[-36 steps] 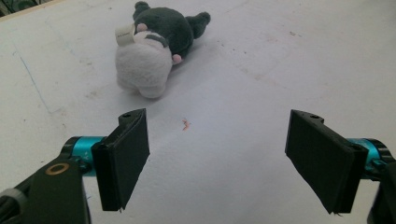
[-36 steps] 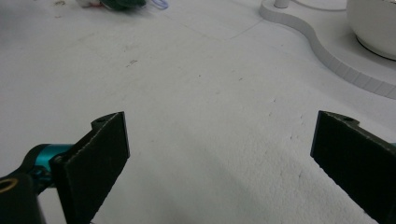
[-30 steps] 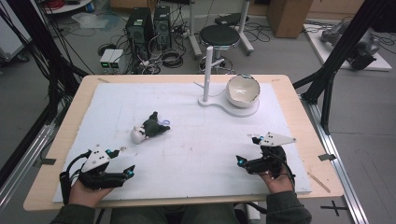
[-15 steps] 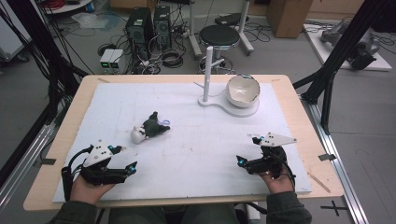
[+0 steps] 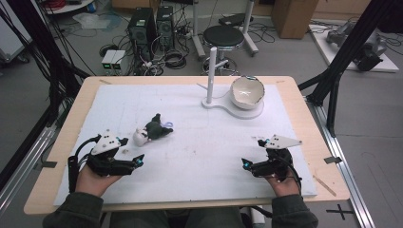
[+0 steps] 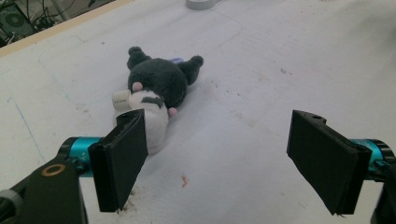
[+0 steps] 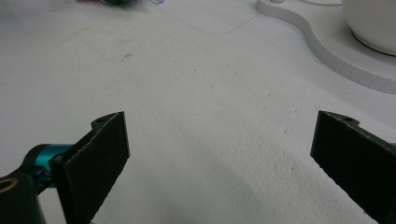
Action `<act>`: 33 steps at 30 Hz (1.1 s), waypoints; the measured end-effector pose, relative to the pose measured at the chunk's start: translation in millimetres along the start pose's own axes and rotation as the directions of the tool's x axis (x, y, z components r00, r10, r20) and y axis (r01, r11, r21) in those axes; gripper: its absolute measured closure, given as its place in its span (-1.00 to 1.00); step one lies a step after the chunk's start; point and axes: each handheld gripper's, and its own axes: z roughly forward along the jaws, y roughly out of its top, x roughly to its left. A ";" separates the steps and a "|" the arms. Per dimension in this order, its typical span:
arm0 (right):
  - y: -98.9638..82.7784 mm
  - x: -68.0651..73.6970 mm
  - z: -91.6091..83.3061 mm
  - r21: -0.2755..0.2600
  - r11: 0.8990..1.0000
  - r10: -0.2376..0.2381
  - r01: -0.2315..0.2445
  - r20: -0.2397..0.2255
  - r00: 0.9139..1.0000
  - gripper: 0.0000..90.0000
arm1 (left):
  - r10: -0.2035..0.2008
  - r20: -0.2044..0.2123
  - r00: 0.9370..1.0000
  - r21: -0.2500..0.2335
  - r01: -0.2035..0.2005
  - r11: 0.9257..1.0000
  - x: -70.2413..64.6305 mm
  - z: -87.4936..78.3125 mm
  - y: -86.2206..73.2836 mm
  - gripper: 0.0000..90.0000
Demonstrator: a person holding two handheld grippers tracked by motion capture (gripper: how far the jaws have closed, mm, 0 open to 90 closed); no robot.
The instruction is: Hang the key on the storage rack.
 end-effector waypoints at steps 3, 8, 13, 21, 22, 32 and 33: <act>-0.1 0.0 -1.3 -0.001 1.000 0.004 -0.004 0.002 1.000 -0.92 | 0.000 -0.003 1.000 0.010 0.000 1.000 2.8 3.9 5.0 -0.54; -0.1 0.1 -1.8 -0.001 1.000 0.005 -0.005 0.004 1.000 -0.92 | -0.005 -0.003 1.000 0.016 0.005 1.000 8.8 11.7 13.4 -0.54; 0.0 -0.3 -1.1 0.000 1.000 0.001 -0.001 0.004 1.000 -0.92 | -0.025 0.011 1.000 0.048 0.024 0.999 19.9 20.0 25.2 -0.51; -0.5 -0.6 0.2 0.001 1.000 -0.004 0.004 -0.001 1.000 -0.92 | -0.018 0.013 1.000 0.076 0.017 0.997 30.0 30.2 37.9 -0.49; -0.5 -0.6 0.1 0.001 1.000 -0.006 0.006 -0.002 1.000 -0.92 | -0.015 0.016 1.000 0.088 0.014 0.996 32.0 31.8 39.7 -0.48; 0.4 -0.3 2.0 0.003 1.000 -0.004 0.004 -0.007 1.000 -0.92 | -0.015 0.036 0.999 0.144 0.010 0.990 41.8 50.8 54.1 -0.45; 0.5 -0.4 2.0 0.004 1.000 -0.006 0.006 -0.007 1.000 -0.92 | -0.020 0.037 0.999 0.146 0.014 0.989 41.9 53.0 54.9 -0.45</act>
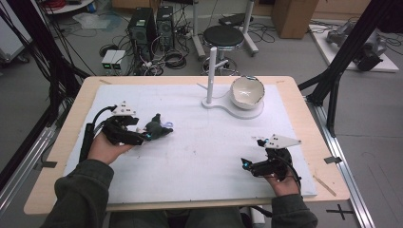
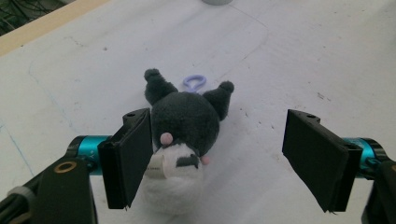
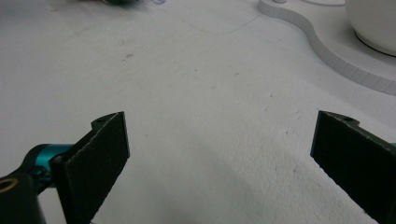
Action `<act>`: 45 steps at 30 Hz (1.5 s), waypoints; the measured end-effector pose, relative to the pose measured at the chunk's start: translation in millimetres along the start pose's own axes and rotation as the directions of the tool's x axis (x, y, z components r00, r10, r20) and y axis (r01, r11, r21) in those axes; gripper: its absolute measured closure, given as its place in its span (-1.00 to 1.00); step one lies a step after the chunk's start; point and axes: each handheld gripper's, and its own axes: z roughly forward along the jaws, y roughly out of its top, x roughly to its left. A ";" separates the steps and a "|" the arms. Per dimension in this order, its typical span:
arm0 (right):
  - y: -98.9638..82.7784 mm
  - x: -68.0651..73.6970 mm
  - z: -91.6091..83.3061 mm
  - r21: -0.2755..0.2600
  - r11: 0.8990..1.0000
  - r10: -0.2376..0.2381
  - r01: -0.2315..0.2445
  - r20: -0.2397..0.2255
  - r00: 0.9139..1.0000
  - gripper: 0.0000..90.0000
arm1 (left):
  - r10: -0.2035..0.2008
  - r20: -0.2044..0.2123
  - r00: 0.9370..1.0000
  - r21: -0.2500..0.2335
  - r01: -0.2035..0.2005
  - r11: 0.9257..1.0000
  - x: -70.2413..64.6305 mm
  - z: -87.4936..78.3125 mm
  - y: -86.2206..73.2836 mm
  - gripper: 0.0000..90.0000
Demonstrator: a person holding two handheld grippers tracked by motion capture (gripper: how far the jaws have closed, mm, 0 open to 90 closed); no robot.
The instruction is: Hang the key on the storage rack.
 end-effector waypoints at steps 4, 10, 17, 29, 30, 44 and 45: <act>-0.1 -0.4 -0.8 -0.003 1.000 0.002 -0.002 -0.003 1.000 -0.92 | 0.006 0.005 1.000 0.023 -0.006 1.000 2.7 7.8 3.5 -0.42; -1.0 -0.9 -1.4 -0.005 1.000 0.007 -0.007 -0.001 1.000 -0.92 | -0.002 0.002 1.000 0.063 0.002 0.998 8.3 21.9 6.2 -0.41; -2.3 -1.9 -3.6 -0.010 1.000 0.015 -0.015 0.000 1.000 -0.92 | 0.014 -0.007 1.000 0.122 -0.013 0.992 8.4 40.5 5.8 -0.37; -4.7 -3.4 -5.7 -0.015 1.000 0.024 -0.024 -0.002 1.000 -0.92 | 0.025 -0.034 0.999 0.186 -0.018 0.982 9.5 64.2 3.5 -0.37; -4.7 -3.6 -5.5 -0.014 1.000 0.022 -0.022 -0.003 1.000 -0.92 | 0.025 -0.034 0.999 0.186 -0.018 0.982 9.5 64.2 3.5 -0.37; -5.1 -4.6 -4.7 -0.019 1.000 0.023 -0.023 -0.011 1.000 -0.92 | 0.039 -0.066 0.997 0.219 -0.023 0.975 12.3 75.7 1.1 -0.34; -5.1 -4.6 -4.7 -0.019 1.000 0.023 -0.023 -0.011 1.000 -0.92 | 0.039 -0.066 0.997 0.219 -0.023 0.975 12.3 75.7 1.1 -0.35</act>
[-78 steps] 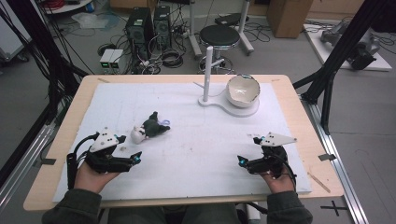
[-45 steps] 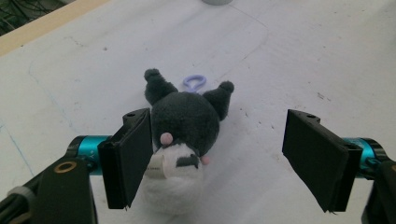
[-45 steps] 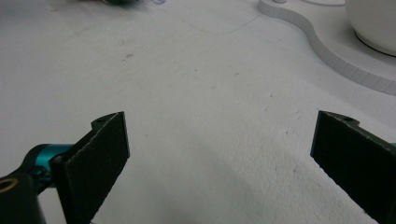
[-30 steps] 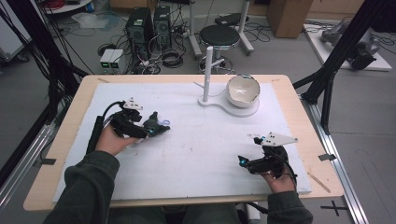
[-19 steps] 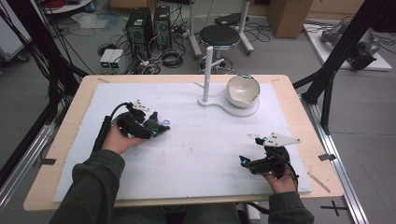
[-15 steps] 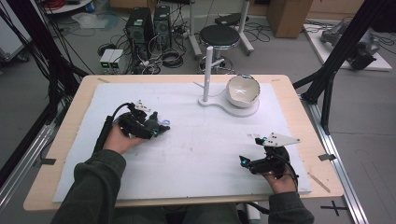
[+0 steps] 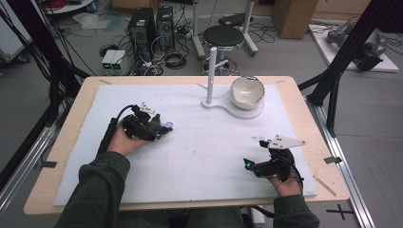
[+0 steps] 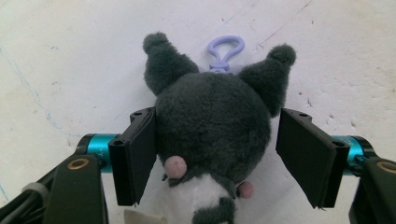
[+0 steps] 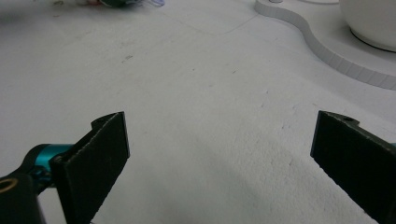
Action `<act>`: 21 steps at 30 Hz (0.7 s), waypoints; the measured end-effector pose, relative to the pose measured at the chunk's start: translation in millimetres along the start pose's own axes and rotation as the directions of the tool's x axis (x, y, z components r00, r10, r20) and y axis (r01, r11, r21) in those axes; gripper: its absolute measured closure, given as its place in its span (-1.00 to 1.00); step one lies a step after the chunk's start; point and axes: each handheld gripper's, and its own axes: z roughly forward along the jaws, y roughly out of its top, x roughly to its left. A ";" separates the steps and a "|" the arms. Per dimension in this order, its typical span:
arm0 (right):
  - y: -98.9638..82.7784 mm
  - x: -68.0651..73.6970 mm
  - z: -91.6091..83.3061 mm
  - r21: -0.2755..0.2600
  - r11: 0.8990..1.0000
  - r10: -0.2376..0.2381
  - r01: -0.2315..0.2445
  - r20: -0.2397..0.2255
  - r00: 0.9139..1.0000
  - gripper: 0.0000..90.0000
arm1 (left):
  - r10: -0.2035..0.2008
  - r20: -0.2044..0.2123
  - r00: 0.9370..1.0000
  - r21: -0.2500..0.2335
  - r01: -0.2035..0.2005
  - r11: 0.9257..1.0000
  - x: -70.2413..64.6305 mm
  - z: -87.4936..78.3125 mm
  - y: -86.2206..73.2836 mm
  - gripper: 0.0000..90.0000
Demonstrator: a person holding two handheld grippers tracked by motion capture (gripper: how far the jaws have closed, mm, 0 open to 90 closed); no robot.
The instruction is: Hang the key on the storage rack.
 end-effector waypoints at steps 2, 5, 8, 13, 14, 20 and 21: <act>0.0 0.2 0.0 0.000 1.000 0.000 0.000 0.000 1.000 -0.92 | -0.001 -0.020 1.000 0.003 0.001 1.000 -1.0 1.9 0.5 -0.35; -0.2 0.5 -0.7 0.003 1.000 0.006 -0.006 0.000 1.000 -0.92 | 0.001 -0.022 1.000 0.007 -0.001 1.000 -0.8 2.5 0.7 -0.36; -0.8 -0.2 -1.4 -0.001 1.000 0.006 -0.006 0.003 1.000 -0.92 | 0.000 -0.029 1.000 0.013 0.000 1.000 -0.7 3.3 0.4 -0.35; -1.4 -0.5 -1.9 -0.004 1.000 0.008 -0.008 0.000 1.000 -0.92 | -0.001 -0.041 0.999 0.025 0.002 1.000 0.5 4.6 -0.1 -0.36; -1.4 -0.5 -1.9 -0.004 1.000 0.008 -0.008 0.000 1.000 -0.92 | 0.000 -0.038 0.999 0.027 0.001 1.000 0.2 5.3 -0.1 -0.36; -1.6 -0.5 -2.5 -0.002 1.000 0.009 -0.009 0.000 1.000 -0.92 | 0.004 -0.047 0.999 0.033 -0.003 0.999 -1.1 8.4 0.4 -0.37; -1.6 -0.5 -2.5 -0.002 1.000 0.009 -0.009 0.000 1.000 -0.92 | 0.006 -0.043 0.999 0.035 -0.005 0.999 -1.3 9.0 0.4 -0.37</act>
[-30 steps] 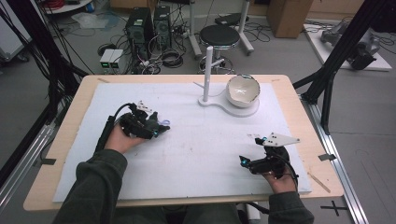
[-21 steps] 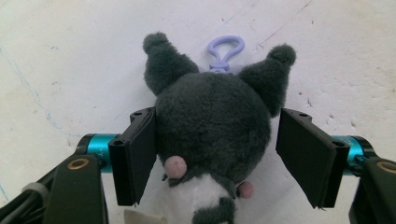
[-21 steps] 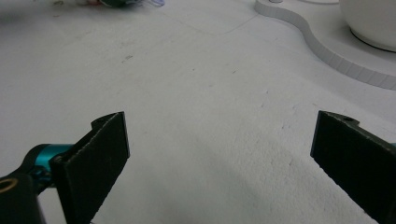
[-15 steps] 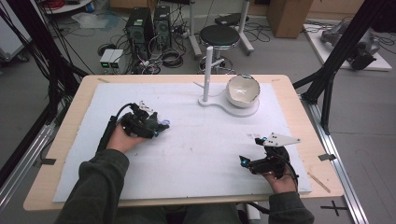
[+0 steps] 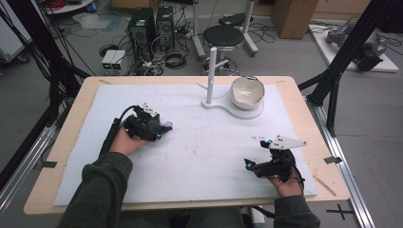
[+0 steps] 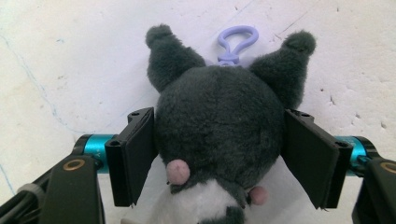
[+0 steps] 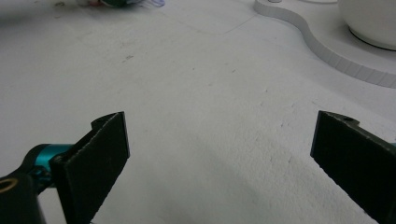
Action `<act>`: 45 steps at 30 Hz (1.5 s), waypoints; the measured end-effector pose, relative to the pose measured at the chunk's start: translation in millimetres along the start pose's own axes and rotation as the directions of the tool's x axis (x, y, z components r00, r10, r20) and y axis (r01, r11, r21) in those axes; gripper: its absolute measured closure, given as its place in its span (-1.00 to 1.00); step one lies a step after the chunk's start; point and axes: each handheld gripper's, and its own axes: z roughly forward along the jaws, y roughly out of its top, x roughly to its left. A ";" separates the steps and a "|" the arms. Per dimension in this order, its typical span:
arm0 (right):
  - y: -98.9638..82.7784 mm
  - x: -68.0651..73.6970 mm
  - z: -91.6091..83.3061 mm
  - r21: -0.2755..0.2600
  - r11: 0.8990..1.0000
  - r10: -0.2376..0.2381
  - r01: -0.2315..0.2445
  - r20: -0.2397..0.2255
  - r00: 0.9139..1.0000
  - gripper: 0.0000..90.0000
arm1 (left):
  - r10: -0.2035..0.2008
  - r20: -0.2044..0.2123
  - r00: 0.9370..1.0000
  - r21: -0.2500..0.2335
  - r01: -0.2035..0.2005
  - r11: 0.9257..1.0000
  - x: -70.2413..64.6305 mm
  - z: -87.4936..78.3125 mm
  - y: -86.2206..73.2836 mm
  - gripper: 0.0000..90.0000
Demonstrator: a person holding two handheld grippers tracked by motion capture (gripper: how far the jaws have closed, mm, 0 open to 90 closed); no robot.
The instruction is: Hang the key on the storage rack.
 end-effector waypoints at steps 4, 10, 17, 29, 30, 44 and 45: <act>-0.1 -0.1 -0.1 0.000 1.000 0.002 -0.002 -0.001 1.000 -0.92 | 0.003 0.006 1.000 0.006 -0.003 1.000 -1.5 2.4 -0.4 -0.33; -0.2 -0.4 -0.2 -0.001 1.000 -0.002 0.002 0.001 1.000 -0.92 | 0.013 0.008 1.000 0.011 -0.013 1.000 -2.7 3.5 -0.9 -0.32; 0.0 0.2 0.4 0.000 1.000 0.002 -0.002 -0.001 1.000 -0.92 | 0.019 0.005 1.000 0.014 -0.019 1.000 -3.3 4.4 -1.3 -0.31; -0.2 -0.2 1.0 0.002 1.000 0.000 0.000 -0.001 1.000 -0.92 | 0.028 -0.004 1.000 0.007 -0.028 1.000 -4.8 0.9 -2.7 -0.11; -0.2 -0.3 1.3 0.000 1.000 -0.002 0.002 0.001 1.000 -0.92 | 0.029 -0.002 1.000 0.004 -0.029 1.000 -5.0 0.4 -2.9 -0.10; 0.0 0.4 1.0 0.002 1.000 -0.002 0.002 0.000 1.000 -0.92 | 0.017 0.052 0.998 -0.058 -0.014 0.998 -5.6 -18.8 -4.1 -0.06; 0.0 0.3 1.1 0.001 1.000 -0.005 0.005 -0.001 1.000 -0.92 | 0.016 0.057 0.998 -0.068 -0.012 0.998 -5.5 -21.3 -3.9 -0.06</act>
